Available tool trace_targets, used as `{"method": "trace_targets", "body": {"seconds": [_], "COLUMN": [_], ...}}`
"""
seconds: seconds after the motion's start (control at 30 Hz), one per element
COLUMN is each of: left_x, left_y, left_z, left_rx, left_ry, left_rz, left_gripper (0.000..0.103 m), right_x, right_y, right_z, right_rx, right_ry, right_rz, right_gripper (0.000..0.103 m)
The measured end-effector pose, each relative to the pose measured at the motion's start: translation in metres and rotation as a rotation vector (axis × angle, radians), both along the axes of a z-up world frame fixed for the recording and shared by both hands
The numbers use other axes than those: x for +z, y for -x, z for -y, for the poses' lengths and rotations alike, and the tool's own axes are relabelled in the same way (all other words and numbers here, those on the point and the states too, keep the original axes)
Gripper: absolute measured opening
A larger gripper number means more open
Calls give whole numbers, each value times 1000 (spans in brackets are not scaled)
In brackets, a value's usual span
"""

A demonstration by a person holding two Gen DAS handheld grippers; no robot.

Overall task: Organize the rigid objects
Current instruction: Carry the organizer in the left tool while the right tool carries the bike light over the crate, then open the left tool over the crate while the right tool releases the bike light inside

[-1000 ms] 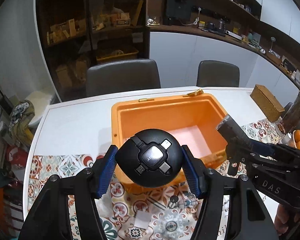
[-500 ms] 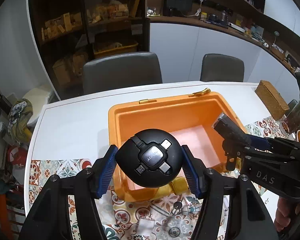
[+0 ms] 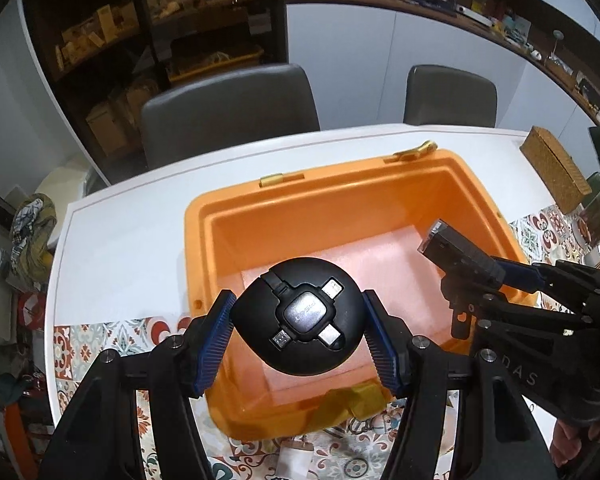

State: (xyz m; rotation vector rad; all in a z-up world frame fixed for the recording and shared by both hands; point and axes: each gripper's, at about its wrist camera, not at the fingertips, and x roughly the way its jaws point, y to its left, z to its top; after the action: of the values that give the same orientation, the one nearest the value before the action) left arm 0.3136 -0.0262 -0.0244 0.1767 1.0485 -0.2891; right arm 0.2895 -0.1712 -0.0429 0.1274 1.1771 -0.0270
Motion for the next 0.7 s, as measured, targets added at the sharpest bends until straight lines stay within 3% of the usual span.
{"method": "trace_targets", "body": {"seconds": [0.4, 0.7], "left_x": [-39, -27], "left_y": [-16, -15], "left_z": [7, -1], "left_rx": [7, 59], "left_ry": [-22, -36], "left_rz": [-111, -75], "left_gripper": [63, 77], "right_x": [-16, -22], "right_y": [-10, -13], "right_z": [5, 7], "right_rx": [-6, -10], "right_ry": [18, 10], "right_rz": [-40, -53], "right_gripper": [46, 47]}}
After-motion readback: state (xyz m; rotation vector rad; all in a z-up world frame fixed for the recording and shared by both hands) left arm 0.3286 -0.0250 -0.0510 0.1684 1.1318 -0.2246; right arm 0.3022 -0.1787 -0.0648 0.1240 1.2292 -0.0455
